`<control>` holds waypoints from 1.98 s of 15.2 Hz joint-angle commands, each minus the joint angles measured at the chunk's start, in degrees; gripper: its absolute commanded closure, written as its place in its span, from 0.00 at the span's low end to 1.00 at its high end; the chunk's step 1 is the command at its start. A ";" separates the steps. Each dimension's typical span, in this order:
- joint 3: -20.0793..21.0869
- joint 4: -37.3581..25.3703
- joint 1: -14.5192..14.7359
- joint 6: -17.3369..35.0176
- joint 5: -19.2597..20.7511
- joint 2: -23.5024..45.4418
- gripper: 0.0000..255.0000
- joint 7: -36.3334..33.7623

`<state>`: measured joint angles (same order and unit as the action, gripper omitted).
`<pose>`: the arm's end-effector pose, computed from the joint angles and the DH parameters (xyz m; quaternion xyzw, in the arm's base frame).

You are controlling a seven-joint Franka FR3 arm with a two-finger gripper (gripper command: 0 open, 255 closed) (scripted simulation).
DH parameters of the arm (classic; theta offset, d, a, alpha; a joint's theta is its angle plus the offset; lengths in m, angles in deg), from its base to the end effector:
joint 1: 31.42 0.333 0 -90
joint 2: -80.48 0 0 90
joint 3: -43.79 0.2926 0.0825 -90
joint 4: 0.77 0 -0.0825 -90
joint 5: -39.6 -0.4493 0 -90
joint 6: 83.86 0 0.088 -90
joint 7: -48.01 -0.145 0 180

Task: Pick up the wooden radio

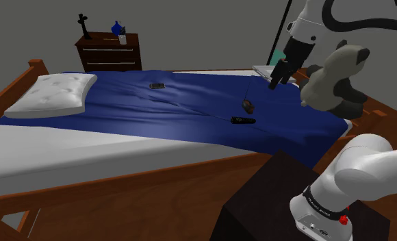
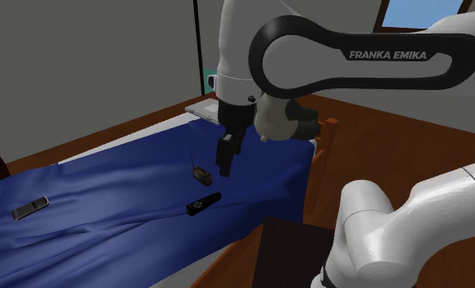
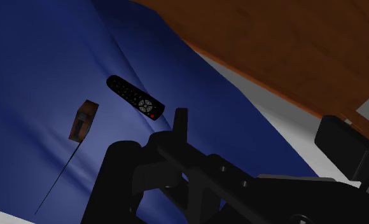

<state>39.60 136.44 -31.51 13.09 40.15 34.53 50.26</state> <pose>0.3991 -0.0327 0.5319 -0.9985 0.0075 -0.0499 0.0192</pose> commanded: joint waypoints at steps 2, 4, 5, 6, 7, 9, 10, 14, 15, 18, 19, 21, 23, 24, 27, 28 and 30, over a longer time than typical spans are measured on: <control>-0.53 0.23 -0.39 1.63 0.32 1.45 0.00 0.06; -1.60 0.50 -1.15 4.84 0.91 4.52 0.00 0.18; -2.14 0.53 -1.52 6.42 1.18 6.12 0.00 0.24; -2.68 0.50 -1.87 7.98 1.41 7.77 0.00 0.30; -3.23 0.40 -2.21 9.52 1.63 9.46 0.00 0.36; -4.34 0.00 -2.86 12.51 1.96 12.96 0.00 0.49; -4.89 -0.30 -3.17 13.97 2.08 14.76 0.00 0.57; -7.16 -2.12 -4.24 19.42 2.17 22.25 0.00 1.00; -7.74 -2.73 -4.48 20.68 2.08 24.18 0.00 1.14; -9.45 -4.93 -5.14 24.20 1.50 30.10 0.00 1.70; -10.01 -5.78 -5.35 25.27 1.18 32.11 0.00 1.94; -11.09 -7.66 -5.79 27.26 0.38 36.17 0.00 2.49; -12.07 -9.76 -6.29 29.03 -0.68 40.28 0.00 3.15; -12.52 -10.90 -6.57 29.82 -1.30 42.35 0.00 3.52; -13.70 -14.65 -7.57 31.85 -3.45 48.61 0.00 4.72; -14.00 -16.01 -7.98 32.40 -4.25 50.71 0.00 5.14; -14.46 -18.90 -8.94 33.32 -5.92 54.91 0.00 5.96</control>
<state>25.60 119.69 -39.74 46.23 35.25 86.91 55.29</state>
